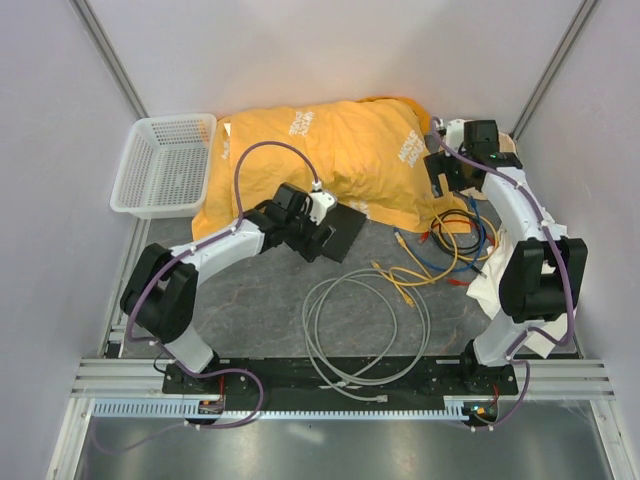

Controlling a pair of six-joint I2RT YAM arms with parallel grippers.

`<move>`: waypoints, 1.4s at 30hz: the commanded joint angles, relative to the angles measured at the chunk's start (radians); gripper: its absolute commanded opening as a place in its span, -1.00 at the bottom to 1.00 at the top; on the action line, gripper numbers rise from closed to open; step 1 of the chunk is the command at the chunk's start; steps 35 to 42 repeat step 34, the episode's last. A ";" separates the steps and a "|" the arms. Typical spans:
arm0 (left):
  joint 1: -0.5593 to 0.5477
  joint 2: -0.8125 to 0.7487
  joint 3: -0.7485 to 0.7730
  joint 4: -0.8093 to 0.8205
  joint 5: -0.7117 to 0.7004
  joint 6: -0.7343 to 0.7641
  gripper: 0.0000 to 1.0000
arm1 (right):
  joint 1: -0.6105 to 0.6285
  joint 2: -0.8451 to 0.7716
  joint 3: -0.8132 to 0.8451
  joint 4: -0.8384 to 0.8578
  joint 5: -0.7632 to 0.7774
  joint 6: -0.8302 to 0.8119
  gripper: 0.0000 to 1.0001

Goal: Pull the plug from the switch port

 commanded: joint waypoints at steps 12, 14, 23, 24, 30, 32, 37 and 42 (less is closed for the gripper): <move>0.129 -0.252 0.180 0.007 0.007 -0.036 0.99 | 0.134 -0.031 0.163 0.014 -0.086 0.140 0.96; 0.128 -0.272 0.167 0.027 -0.036 -0.065 0.99 | 0.145 -0.030 0.155 0.018 -0.086 0.142 0.96; 0.135 -0.294 0.109 0.046 -0.102 -0.127 0.99 | 0.168 -0.022 0.137 0.028 -0.076 0.143 0.96; 0.135 -0.291 0.106 0.046 -0.104 -0.133 0.99 | 0.168 -0.024 0.135 0.028 -0.075 0.143 0.96; 0.137 -0.276 0.083 0.046 -0.062 -0.148 0.99 | 0.179 -0.028 0.106 0.031 -0.067 0.136 0.96; 0.137 -0.271 0.075 0.049 -0.047 -0.148 0.99 | 0.182 -0.027 0.098 0.031 -0.069 0.136 0.96; 0.137 -0.268 0.071 0.053 -0.039 -0.144 0.99 | 0.185 -0.025 0.101 0.031 -0.087 0.136 0.96; 0.137 -0.268 0.071 0.053 -0.039 -0.144 0.99 | 0.185 -0.025 0.101 0.031 -0.087 0.136 0.96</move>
